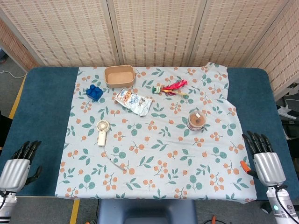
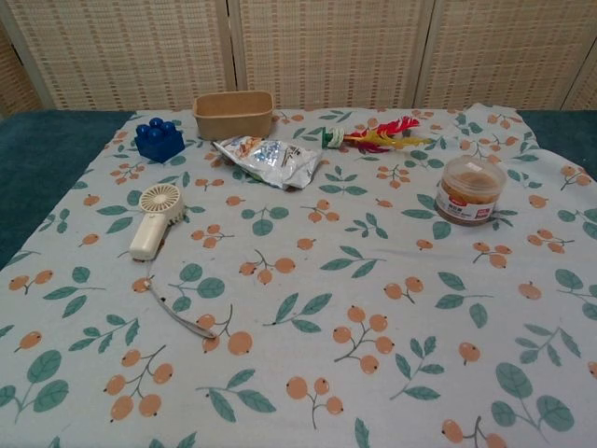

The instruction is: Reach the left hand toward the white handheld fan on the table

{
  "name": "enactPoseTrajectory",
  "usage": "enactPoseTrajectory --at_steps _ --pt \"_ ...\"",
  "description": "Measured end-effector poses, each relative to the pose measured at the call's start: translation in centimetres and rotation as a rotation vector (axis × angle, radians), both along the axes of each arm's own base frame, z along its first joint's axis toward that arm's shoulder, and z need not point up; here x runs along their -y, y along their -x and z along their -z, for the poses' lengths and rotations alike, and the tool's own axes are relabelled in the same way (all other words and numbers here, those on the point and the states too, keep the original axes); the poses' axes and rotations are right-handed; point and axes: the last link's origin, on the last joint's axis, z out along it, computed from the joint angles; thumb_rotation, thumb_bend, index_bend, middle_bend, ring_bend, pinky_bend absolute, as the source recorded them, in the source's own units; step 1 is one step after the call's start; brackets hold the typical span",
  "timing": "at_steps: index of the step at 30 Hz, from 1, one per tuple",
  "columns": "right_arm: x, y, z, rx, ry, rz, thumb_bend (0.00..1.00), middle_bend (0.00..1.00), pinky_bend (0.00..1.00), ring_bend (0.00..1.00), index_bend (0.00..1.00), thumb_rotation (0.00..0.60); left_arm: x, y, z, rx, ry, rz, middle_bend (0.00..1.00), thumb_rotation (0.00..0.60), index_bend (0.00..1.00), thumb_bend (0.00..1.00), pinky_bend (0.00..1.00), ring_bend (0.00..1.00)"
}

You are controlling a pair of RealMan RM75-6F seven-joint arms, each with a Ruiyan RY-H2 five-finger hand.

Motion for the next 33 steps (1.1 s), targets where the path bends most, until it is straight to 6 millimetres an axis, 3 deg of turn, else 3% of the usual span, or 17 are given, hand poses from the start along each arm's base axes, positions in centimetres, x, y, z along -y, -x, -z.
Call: enactPoseTrajectory --at_steps 4,6,10,12,14,20,26,33 --pt "-0.1 -0.3 -0.3 0.005 0.014 -0.016 0.18 0.0 0.0 0.0 0.0 0.6 0.0 -0.3 0.5 0.002 0.016 0.022 0.07 0.6 0.0 0.4 0.24 0.02" --pt "-0.3 -0.5 -0.5 0.01 0.029 -0.025 0.18 0.0 0.0 0.0 0.0 0.6 -0.2 -0.6 1.1 0.013 0.027 0.042 0.16 0.6 0.0 0.43 0.33 0.09" --pt "-0.6 -0.9 -1.1 0.015 0.052 -0.048 0.18 0.0 0.0 0.0 0.0 0.6 -1.0 -1.4 3.3 0.058 0.046 0.1 0.62 0.6 0.01 0.66 0.85 0.55" --pt "-0.7 -1.0 -1.0 0.009 0.053 -0.051 0.18 0.0 0.0 0.0 0.0 0.6 -1.6 -2.0 4.7 0.075 0.068 0.13 0.78 0.6 0.03 0.76 0.97 0.7" --pt "-0.7 -1.0 -0.9 0.004 0.055 -0.053 0.18 0.0 0.0 0.0 0.0 0.6 -2.6 -2.6 6.1 0.086 0.106 0.153 0.87 0.6 0.05 0.84 1.0 0.78" --pt "-0.6 -0.8 -0.9 -0.011 0.064 -0.046 0.18 0.0 0.0 0.0 0.0 0.6 -6.1 -4.0 10.3 0.004 0.18 0.212 0.98 0.6 0.05 0.93 1.0 0.87" --pt "-0.4 -0.3 -1.0 -0.026 0.07 -0.02 0.18 0.0 0.0 0.0 0.0 0.6 -9.4 -5.5 13.6 -0.038 0.224 0.222 1.0 0.6 0.06 1.0 1.0 0.9" --pt "-0.3 -0.1 -1.1 -0.03 0.072 -0.007 0.18 0.0 0.0 0.0 0.0 0.6 -10.9 -6.5 15.9 -0.07 0.26 0.229 1.0 0.6 0.07 1.0 1.0 0.9"
